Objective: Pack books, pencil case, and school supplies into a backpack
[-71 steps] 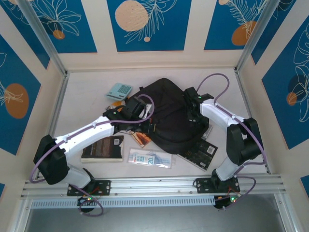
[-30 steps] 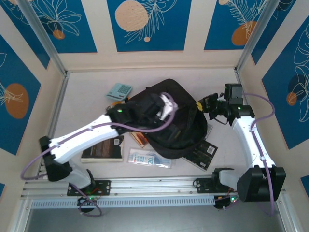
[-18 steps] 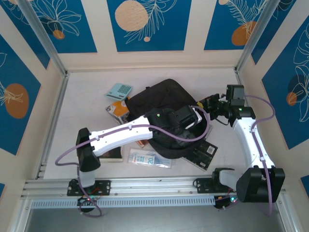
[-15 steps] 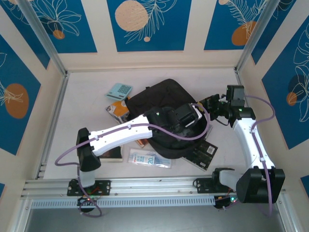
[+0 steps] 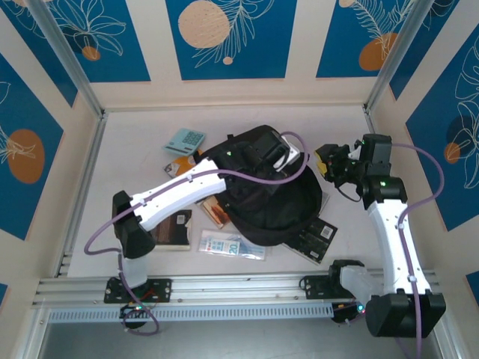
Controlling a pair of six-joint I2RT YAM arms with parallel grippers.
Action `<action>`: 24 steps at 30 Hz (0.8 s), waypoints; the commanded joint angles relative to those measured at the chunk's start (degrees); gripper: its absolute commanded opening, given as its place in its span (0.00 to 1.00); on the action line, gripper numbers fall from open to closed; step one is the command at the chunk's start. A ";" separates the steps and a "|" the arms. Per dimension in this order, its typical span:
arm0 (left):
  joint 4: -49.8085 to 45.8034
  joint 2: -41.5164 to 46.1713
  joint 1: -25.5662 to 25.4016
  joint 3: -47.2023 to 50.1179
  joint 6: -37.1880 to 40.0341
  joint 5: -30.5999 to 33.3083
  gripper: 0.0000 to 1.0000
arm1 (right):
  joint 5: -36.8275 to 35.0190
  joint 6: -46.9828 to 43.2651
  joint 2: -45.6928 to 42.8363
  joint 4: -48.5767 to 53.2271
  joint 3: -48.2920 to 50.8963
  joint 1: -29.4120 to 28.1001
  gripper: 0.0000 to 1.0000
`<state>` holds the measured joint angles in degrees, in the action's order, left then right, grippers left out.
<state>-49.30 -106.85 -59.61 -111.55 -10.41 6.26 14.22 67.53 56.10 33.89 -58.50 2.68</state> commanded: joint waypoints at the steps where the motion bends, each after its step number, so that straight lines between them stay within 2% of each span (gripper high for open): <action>1: 2.20 3.09 2.39 1.51 -2.32 -6.71 0.00 | -5.26 -6.38 -1.98 4.59 -0.54 -1.05 0.43; 6: 7.33 5.78 6.69 6.80 -5.88 -14.24 0.00 | -13.46 -11.91 -5.78 9.64 2.01 -5.59 0.46; 8: 9.85 6.92 9.08 9.03 -8.10 -18.61 0.00 | -14.29 -12.71 -7.16 11.03 4.91 -7.04 0.47; 12: 12.39 8.58 12.98 10.69 -10.16 -23.19 0.00 | -17.89 -14.70 -9.10 12.75 10.49 -7.25 0.51; 16: 15.17 9.57 16.47 10.62 -12.58 -28.12 0.00 | -18.59 -13.98 -9.85 12.95 14.69 -7.96 0.59; 19: 14.82 9.11 17.21 8.50 -12.81 -29.18 0.00 | -21.12 -13.48 -9.82 14.75 14.54 -10.05 0.61; 24: 13.51 8.42 17.97 3.51 -12.42 -29.29 0.00 | -33.47 -12.94 -11.97 20.87 9.72 -17.63 0.62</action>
<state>-37.91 -99.79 -42.44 -103.15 -22.24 -20.56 -10.20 54.37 46.28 49.71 -45.19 -11.75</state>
